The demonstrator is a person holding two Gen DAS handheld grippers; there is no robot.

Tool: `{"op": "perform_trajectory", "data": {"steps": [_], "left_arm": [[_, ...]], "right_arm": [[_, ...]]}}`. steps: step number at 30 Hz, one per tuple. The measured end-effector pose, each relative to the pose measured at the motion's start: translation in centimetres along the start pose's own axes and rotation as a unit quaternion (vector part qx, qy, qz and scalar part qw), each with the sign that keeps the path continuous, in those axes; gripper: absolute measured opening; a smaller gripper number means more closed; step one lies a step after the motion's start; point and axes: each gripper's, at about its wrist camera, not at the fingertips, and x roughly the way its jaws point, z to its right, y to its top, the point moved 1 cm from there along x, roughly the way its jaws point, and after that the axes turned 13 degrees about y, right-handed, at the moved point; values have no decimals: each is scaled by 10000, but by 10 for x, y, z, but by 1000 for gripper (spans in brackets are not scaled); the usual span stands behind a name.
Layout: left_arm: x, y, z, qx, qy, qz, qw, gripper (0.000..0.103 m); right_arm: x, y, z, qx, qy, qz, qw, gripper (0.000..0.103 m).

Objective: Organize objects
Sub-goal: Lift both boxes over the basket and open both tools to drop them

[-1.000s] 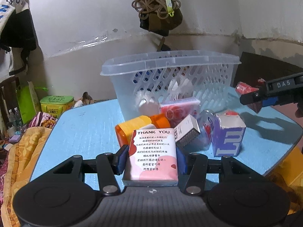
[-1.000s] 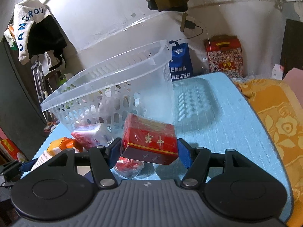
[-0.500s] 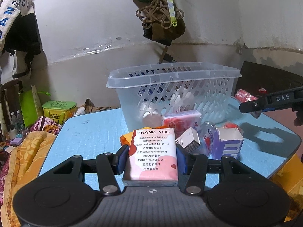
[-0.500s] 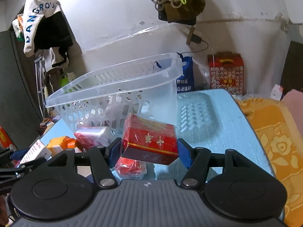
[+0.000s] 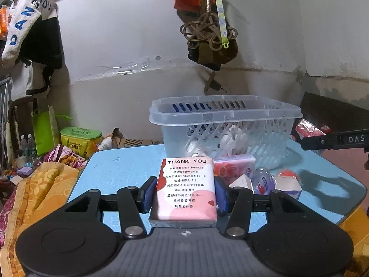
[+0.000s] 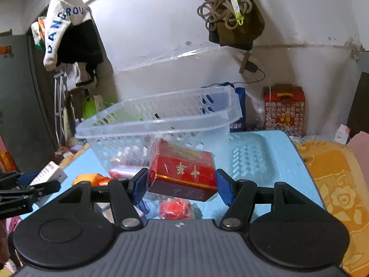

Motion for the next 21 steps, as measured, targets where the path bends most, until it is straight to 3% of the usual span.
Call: {"op": "perform_trajectory", "data": {"steps": [11, 16, 21], "left_arm": [[-14, 25, -6, -336, -29, 456, 9984, 55], [-10, 64, -6, -694, -123, 740, 9948, 55], [31, 114, 7, -997, -316, 573, 9929, 55]], "right_arm": [[-18, 19, -18, -171, 310, 427, 9985, 65], [-5, 44, -24, -411, 182, 598, 9972, 65], [43, 78, -29, -910, -38, 512, 9945, 65]]}}
